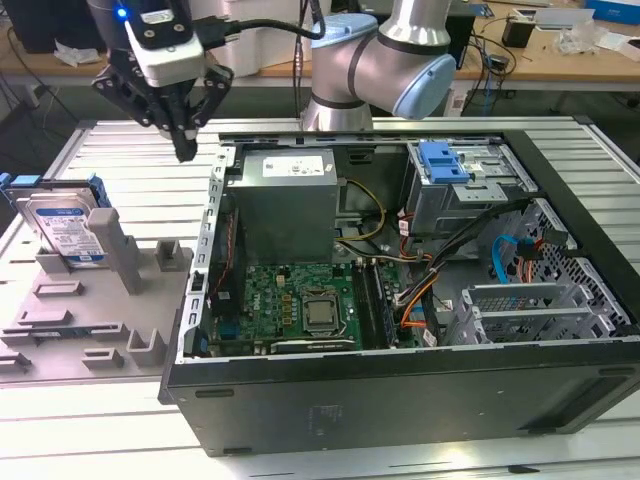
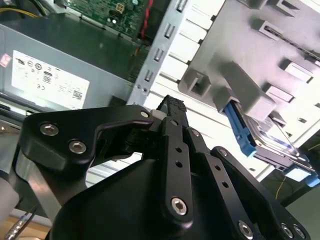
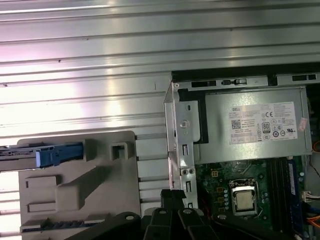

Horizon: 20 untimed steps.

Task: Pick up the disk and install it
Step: 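Reach for the disk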

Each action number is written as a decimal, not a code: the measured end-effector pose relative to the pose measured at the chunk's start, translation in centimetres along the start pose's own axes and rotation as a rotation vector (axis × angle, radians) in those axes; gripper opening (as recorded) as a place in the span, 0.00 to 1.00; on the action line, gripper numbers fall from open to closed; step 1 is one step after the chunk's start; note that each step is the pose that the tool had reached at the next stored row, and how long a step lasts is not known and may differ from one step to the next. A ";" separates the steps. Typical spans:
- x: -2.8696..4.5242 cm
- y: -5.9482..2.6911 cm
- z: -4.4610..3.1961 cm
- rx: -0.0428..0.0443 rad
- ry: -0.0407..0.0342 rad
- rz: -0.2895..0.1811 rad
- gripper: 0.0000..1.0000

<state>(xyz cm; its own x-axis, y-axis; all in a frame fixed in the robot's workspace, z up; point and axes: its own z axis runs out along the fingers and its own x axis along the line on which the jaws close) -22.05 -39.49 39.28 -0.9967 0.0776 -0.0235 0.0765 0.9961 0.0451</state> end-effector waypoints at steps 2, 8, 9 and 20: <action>0.68 0.02 0.00 -0.0001 0.0000 0.000 0.11; 2.66 0.19 -0.03 0.0000 -0.0001 0.002 0.11; 2.97 0.21 -0.03 0.0000 -0.0001 0.002 0.11; 7.51 0.51 -0.09 0.0001 -0.0003 0.007 0.11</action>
<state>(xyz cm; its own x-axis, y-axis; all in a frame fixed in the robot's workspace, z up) -29.51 -38.41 39.22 -0.9962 0.0844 -0.0235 0.0833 0.9955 0.0451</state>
